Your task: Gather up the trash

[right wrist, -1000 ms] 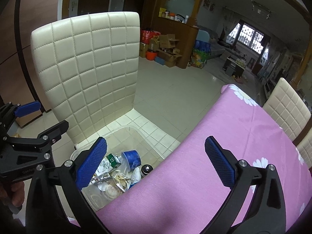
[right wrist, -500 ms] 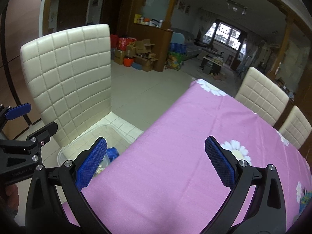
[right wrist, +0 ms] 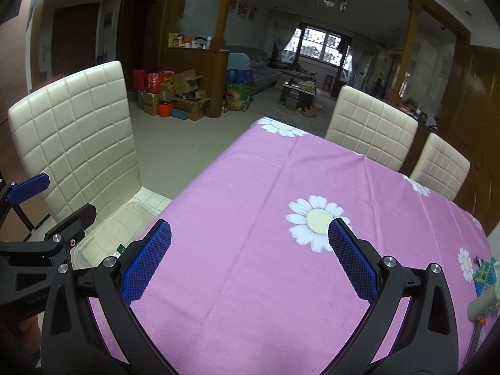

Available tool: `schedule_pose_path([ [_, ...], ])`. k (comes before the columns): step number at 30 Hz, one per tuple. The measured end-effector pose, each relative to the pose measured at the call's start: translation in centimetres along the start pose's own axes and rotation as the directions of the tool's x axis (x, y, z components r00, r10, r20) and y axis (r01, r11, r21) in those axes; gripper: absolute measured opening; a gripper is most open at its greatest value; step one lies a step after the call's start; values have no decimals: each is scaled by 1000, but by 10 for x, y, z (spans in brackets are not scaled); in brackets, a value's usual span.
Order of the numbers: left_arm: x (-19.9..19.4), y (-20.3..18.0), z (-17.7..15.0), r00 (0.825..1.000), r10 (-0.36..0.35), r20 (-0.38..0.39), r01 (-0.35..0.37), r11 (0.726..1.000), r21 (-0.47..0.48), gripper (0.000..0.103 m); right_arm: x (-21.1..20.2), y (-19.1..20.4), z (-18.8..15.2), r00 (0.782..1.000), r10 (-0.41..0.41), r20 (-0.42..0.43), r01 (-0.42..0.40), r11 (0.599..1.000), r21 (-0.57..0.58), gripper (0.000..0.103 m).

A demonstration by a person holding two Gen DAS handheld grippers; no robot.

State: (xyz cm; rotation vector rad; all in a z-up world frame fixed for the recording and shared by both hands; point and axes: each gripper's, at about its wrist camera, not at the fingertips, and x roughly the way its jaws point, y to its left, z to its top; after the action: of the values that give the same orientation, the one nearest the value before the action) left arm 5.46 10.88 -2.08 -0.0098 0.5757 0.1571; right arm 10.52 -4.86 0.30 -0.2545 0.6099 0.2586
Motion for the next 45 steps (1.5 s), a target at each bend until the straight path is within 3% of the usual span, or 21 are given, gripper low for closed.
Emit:
schedule_pose_path([
  [8,-3,-21,7,999,-50,10,50,999,2,85,-10,-27,-8,999,-45,14,44,998,49,99],
  [28,-7,-72,20,995,-93,41,90,993,78,85,-28,-84,-20,991,-126,41,119,983,142,99],
  [45,-5,-96,27,992,-121,46,116,988,102,85,-33,-106,-22,989,-138,52,127,975,181,99],
])
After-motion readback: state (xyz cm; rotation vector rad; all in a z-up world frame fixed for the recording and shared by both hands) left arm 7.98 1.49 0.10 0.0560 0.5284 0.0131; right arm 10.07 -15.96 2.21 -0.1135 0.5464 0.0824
